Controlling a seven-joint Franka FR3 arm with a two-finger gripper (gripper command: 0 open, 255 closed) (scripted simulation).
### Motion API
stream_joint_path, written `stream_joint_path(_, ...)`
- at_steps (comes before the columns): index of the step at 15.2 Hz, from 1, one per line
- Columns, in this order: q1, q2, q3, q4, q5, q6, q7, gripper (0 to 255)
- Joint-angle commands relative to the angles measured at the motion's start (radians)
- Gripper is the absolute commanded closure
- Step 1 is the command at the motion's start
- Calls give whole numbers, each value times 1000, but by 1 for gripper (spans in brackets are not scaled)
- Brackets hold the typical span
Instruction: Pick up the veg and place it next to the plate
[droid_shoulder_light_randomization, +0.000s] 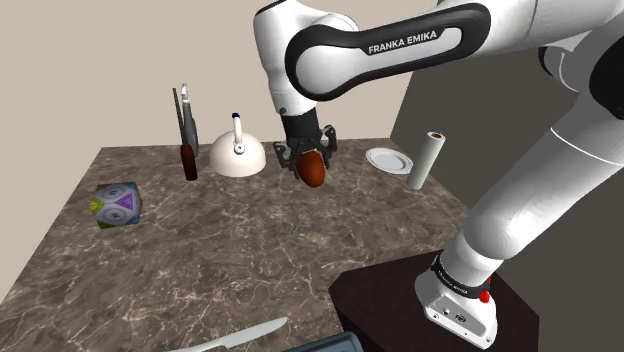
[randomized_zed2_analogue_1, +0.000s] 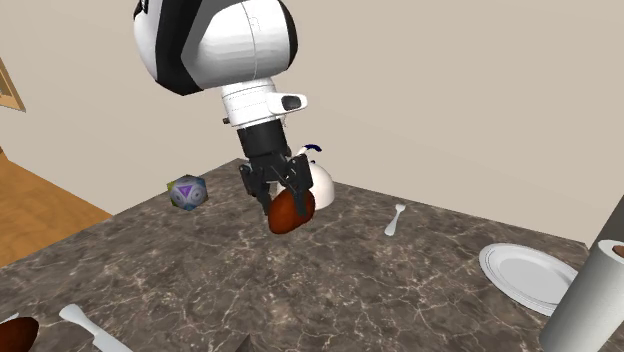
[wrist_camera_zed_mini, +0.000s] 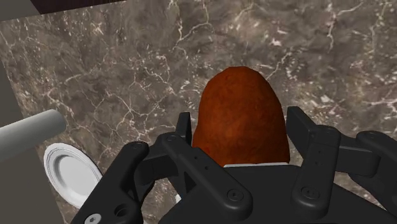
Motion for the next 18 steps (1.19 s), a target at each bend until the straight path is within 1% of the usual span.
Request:
stream_joint_path(1,-10,-24,-17,-17,2,-1,-31,255)
stream_joint_path(5,-47,-94,-86,-90,-5,22,-143,255)
stream_joint_path(9,-85,-143,-154,-147,-28,46,-246,255)
stream_joint_path(14,-136,-176,-238,-193,-71,79,-367,255)
stream_joint_path(18,-180,-181,-304,-209,-113,108,-458,255)
